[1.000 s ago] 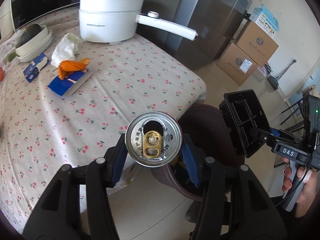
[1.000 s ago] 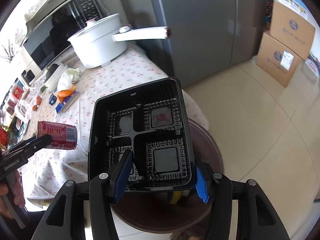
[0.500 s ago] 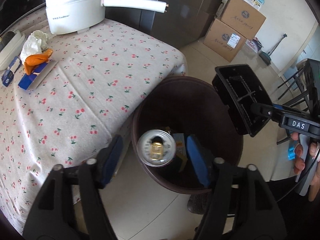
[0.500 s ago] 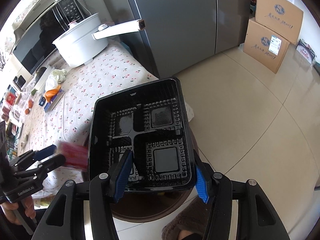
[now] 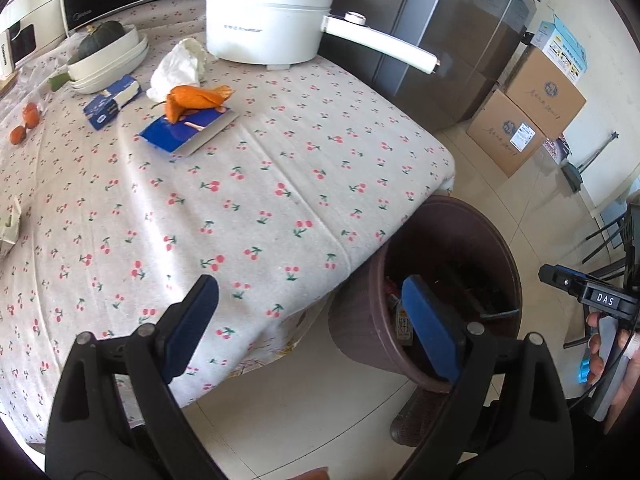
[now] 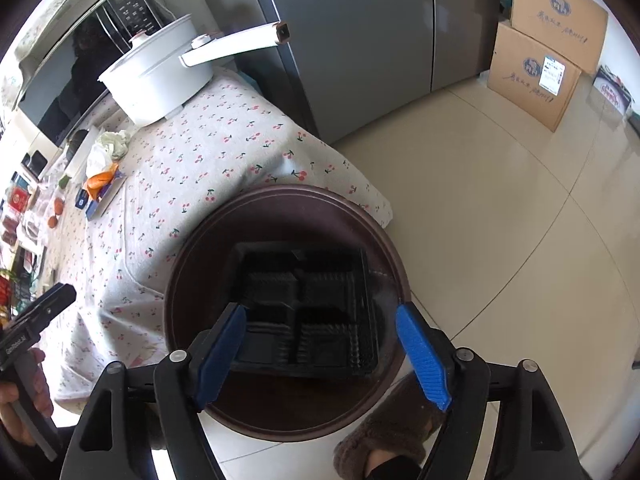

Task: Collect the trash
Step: 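Reach the left tool to the white nut snack bag and grasp it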

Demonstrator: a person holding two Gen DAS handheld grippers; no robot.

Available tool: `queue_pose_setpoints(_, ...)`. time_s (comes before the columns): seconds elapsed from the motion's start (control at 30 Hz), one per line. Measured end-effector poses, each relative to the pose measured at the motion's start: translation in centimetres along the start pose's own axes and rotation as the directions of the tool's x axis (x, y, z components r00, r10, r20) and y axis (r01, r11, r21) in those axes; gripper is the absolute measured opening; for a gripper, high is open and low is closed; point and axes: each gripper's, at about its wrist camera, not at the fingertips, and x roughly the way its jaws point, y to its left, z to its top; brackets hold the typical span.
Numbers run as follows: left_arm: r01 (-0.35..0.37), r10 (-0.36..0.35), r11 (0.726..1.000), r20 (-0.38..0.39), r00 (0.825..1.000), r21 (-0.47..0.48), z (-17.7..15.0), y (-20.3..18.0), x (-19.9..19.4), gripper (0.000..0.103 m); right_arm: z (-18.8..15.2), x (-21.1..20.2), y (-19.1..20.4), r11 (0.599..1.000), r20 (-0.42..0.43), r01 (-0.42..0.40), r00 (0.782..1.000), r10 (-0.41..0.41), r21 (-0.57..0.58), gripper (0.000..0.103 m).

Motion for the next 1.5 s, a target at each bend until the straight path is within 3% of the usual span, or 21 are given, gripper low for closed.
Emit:
queue_pose_setpoints(0.2, -0.052, 0.053, 0.997, 0.010, 0.999, -0.061, -0.6, 4.2, -1.5, 0.093, 0.6, 0.1, 2.5, 0.999, -0.002, -0.019, 1.000, 0.019, -0.032, 0.081)
queue_pose_setpoints(0.5, -0.153, 0.160, 0.973, 0.028, 0.987, -0.173, -1.0, 12.1, -4.2, 0.093, 2.3, 0.8, 9.5, 0.991, -0.022, -0.070, 0.997, 0.068, -0.116, 0.083)
queue_pose_setpoints(0.63, -0.217, 0.227, 0.949, 0.015, 0.974, -0.227, -1.2, 16.4, -5.0, 0.093, 3.1, 1.4, 13.8, 0.982, -0.032, -0.082, 0.996, 0.078, -0.170, 0.084)
queue_pose_setpoints(0.9, -0.352, 0.363, 0.871, -0.033, 0.931, -0.342, -1.0, 25.3, -5.2, 0.093, 4.9, 4.3, 22.5, 0.957, -0.068, -0.112, 0.993, 0.098, -0.267, 0.085)
queue_pose_setpoints(1.0, -0.371, 0.383, 0.856, -0.041, 0.923, -0.361, -0.6, 27.6, -4.6, 0.093, 6.1, 6.0, 25.6, 0.951, -0.078, -0.119, 0.992, 0.100, -0.285, 0.085)
queue_pose_setpoints(1.07, -0.374, 0.385, 0.855, -0.041, 0.922, -0.360, -0.1, 28.6, -3.7, 0.093, 7.0, 7.0, 27.8, 0.943, -0.069, -0.125, 0.992, 0.108, -0.310, 0.085)
queue_pose_setpoints(1.17, -0.343, 0.365, 0.875, 0.001, 0.931, -0.342, 0.4, 29.4, -2.7, 0.093, 8.2, 8.6, 30.9, 0.921, -0.035, -0.127, 0.992, 0.123, -0.369, 0.085)
queue_pose_setpoints(1.3, -0.341, 0.371, 0.884, 0.037, 0.928, -0.319, 1.0, 30.4, -1.2, 0.093, 9.2, 11.1, 34.2, 0.889, 0.007, -0.143, 0.987, 0.162, -0.435, 0.085)
queue_pose_setpoints(1.5, -0.333, 0.358, 0.894, 0.030, 0.933, -0.301, 1.3, 31.0, 0.9, 0.087, 10.3, 14.9, 37.4, 0.852, 0.044, -0.123, 0.985, 0.168, -0.508, 0.085)
